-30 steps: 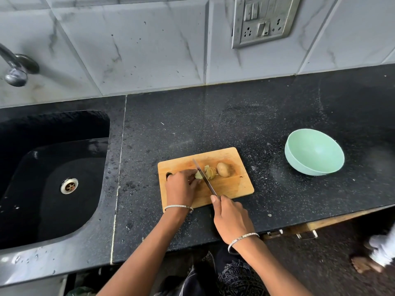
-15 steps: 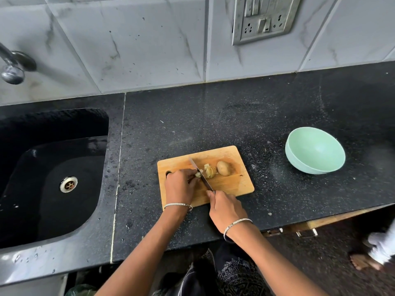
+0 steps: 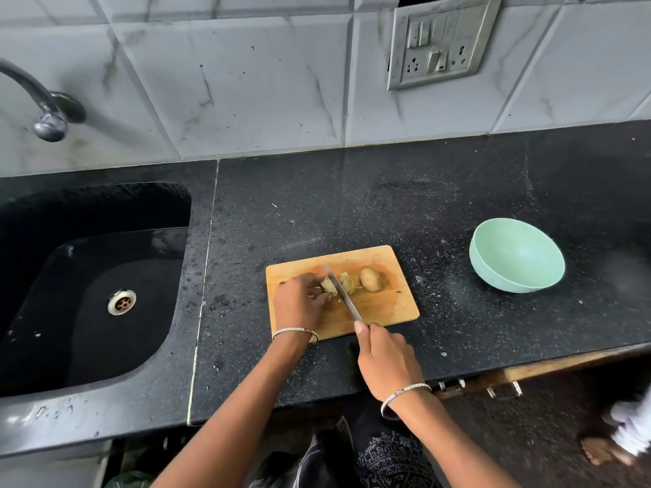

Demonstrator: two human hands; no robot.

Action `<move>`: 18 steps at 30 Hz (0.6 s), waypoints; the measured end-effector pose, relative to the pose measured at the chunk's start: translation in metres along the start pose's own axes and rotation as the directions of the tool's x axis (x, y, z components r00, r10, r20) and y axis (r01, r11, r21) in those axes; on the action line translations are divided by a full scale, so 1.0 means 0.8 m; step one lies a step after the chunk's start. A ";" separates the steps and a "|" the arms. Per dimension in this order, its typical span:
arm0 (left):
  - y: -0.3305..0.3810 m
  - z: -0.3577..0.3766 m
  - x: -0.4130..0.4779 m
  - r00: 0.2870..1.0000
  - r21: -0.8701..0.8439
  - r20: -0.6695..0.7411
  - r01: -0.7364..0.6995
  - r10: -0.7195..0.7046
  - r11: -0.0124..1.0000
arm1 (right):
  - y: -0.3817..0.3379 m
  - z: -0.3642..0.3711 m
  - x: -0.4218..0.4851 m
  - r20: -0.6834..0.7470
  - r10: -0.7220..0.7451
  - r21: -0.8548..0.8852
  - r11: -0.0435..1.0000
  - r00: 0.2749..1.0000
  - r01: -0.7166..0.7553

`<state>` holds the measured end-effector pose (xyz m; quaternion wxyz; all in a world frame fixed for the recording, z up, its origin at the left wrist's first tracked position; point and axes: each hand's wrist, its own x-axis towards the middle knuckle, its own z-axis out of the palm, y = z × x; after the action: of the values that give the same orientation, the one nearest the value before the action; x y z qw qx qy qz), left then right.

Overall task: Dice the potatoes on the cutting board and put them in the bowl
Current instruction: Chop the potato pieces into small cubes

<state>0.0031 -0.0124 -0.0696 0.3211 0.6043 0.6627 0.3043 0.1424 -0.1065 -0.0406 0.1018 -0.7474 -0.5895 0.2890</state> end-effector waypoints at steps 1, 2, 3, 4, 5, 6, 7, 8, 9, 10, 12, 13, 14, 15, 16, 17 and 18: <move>0.000 0.000 -0.001 1.000 -0.018 -0.008 0.003 -0.003 1.000 | -0.002 0.000 -0.001 -0.005 -0.006 -0.002 1.000 1.000 0.006; 0.000 0.000 -0.002 1.000 -0.031 -0.015 0.003 -0.003 1.000 | -0.004 0.001 -0.002 -0.004 -0.011 -0.002 1.000 1.000 0.011; 0.000 -0.001 -0.002 1.000 -0.040 -0.020 0.003 -0.004 0.999 | -0.005 0.002 -0.002 -0.002 -0.013 0.001 1.000 1.000 0.013; -0.001 0.000 -0.002 1.000 -0.049 -0.026 0.005 -0.006 0.999 | -0.005 0.003 -0.002 0.000 -0.014 0.002 1.000 1.000 0.014; 0.000 0.000 -0.003 1.000 -0.054 -0.030 0.007 -0.008 0.998 | -0.006 0.004 -0.002 0.000 -0.013 0.002 1.000 1.000 0.013; 0.000 0.000 -0.003 0.999 -0.060 -0.033 0.008 -0.010 0.998 | -0.006 0.004 -0.002 -0.002 -0.011 0.002 1.000 1.000 0.011; 0.000 0.000 -0.003 0.999 -0.062 -0.036 0.012 -0.014 0.998 | -0.007 0.004 -0.002 -0.005 -0.008 0.001 1.000 1.000 0.008; -0.001 0.000 -0.002 0.999 -0.064 -0.039 0.013 -0.015 0.998 | -0.007 0.003 -0.002 -0.006 -0.005 0.000 1.000 1.000 0.005; 0.000 0.001 -0.002 0.999 -0.060 -0.040 0.016 -0.019 0.998 | -0.007 0.002 -0.002 -0.004 -0.005 -0.001 1.000 1.000 0.005; 0.000 0.001 -0.001 0.999 -0.057 -0.041 0.017 -0.020 0.998 | -0.007 0.001 -0.002 0.000 -0.009 0.000 1.000 1.000 0.009; -0.001 0.001 0.000 0.999 -0.060 -0.044 0.022 -0.025 0.998 | -0.007 0.000 0.000 0.017 -0.017 0.002 1.000 1.000 0.017; -0.002 0.002 0.001 0.998 -0.061 -0.046 0.027 -0.030 0.998 | -0.007 0.000 0.001 0.027 -0.019 0.004 1.000 0.999 0.019; -0.002 0.002 0.001 0.998 -0.060 -0.049 0.032 -0.035 0.998 | -0.006 0.000 0.002 0.038 -0.022 0.005 1.000 0.999 0.022; -0.003 0.002 0.001 0.998 -0.058 -0.052 0.035 -0.038 0.998 | -0.006 0.000 0.003 0.045 -0.025 0.006 1.000 0.999 0.025; -0.004 0.003 0.001 0.998 -0.054 -0.055 0.034 -0.037 0.998 | -0.005 -0.001 0.005 0.050 -0.027 0.004 1.000 0.998 0.027; -0.005 0.004 0.002 0.998 -0.048 -0.057 0.033 -0.036 0.998 | -0.005 -0.001 0.006 0.052 -0.030 0.001 1.000 0.998 0.030; -0.005 0.004 0.001 0.998 -0.043 -0.057 0.031 -0.033 0.999 | -0.006 -0.002 0.007 0.053 -0.032 -0.004 0.999 0.998 0.032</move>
<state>0.0033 -0.0115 -0.0750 0.3193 0.5777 0.6748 0.3301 0.1404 -0.0994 -0.0390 0.0890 -0.7302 -0.6047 0.3053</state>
